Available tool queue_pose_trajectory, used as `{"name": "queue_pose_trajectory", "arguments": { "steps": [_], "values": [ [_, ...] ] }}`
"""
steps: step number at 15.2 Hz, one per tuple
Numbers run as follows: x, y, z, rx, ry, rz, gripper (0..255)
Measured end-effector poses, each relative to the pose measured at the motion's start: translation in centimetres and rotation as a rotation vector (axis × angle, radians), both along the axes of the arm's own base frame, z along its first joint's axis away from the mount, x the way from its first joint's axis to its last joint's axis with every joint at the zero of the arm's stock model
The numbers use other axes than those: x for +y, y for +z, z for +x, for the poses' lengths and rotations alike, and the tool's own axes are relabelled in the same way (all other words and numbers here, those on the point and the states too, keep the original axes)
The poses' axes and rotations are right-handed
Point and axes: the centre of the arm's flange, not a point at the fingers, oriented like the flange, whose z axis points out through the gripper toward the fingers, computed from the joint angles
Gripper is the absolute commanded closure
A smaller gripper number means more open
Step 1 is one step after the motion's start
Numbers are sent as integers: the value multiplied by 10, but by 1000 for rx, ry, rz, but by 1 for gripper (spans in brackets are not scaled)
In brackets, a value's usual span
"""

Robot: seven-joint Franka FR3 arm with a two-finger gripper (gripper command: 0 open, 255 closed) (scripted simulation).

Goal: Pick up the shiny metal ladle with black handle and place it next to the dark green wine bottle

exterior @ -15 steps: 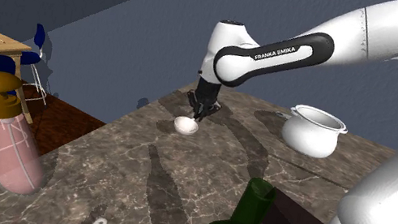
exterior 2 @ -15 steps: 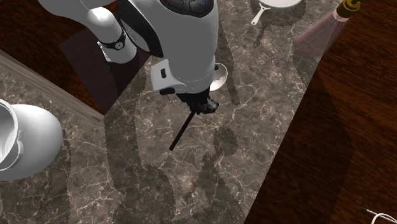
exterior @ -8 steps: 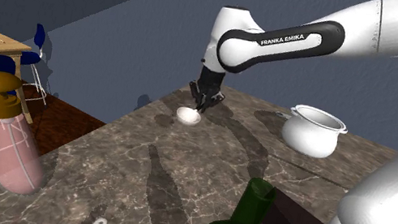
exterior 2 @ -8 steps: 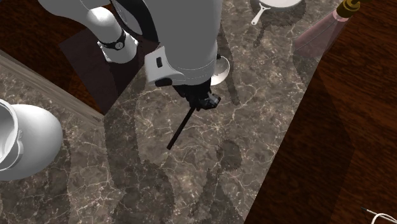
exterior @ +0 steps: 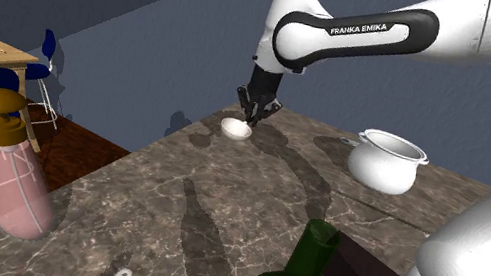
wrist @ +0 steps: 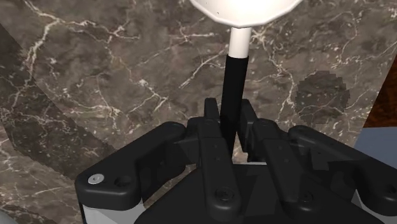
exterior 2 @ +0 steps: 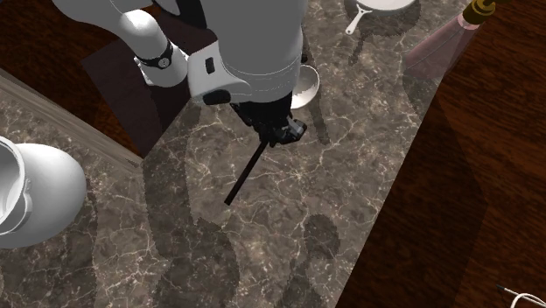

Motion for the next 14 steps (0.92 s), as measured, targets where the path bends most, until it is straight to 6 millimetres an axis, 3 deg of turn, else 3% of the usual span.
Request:
{"name": "queue_pose_trajectory", "arguments": {
  "steps": [14],
  "values": [
    [-1, 73, 1, 0, 0, 0, 255]
  ]
}}
